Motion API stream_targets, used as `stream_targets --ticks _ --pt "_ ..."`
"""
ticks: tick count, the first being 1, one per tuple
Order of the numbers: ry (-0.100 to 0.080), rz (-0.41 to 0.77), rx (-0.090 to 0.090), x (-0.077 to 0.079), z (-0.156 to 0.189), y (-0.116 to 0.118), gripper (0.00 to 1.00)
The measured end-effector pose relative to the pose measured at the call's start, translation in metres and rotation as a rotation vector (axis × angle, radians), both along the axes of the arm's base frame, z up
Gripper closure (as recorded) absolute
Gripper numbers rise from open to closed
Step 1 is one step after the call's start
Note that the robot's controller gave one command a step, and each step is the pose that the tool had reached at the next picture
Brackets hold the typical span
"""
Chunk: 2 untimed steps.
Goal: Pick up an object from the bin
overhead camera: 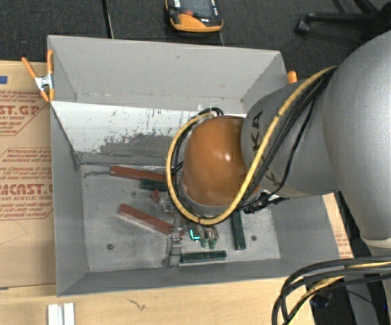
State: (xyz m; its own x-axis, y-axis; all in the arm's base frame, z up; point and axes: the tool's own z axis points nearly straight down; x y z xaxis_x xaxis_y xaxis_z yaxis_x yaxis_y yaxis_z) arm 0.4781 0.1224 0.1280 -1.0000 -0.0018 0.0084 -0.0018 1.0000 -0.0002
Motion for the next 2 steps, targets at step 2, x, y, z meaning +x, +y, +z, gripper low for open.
stream_targets --ticks 2 --pt "-0.011 -0.106 0.002 0.040 -0.052 0.018 0.00"
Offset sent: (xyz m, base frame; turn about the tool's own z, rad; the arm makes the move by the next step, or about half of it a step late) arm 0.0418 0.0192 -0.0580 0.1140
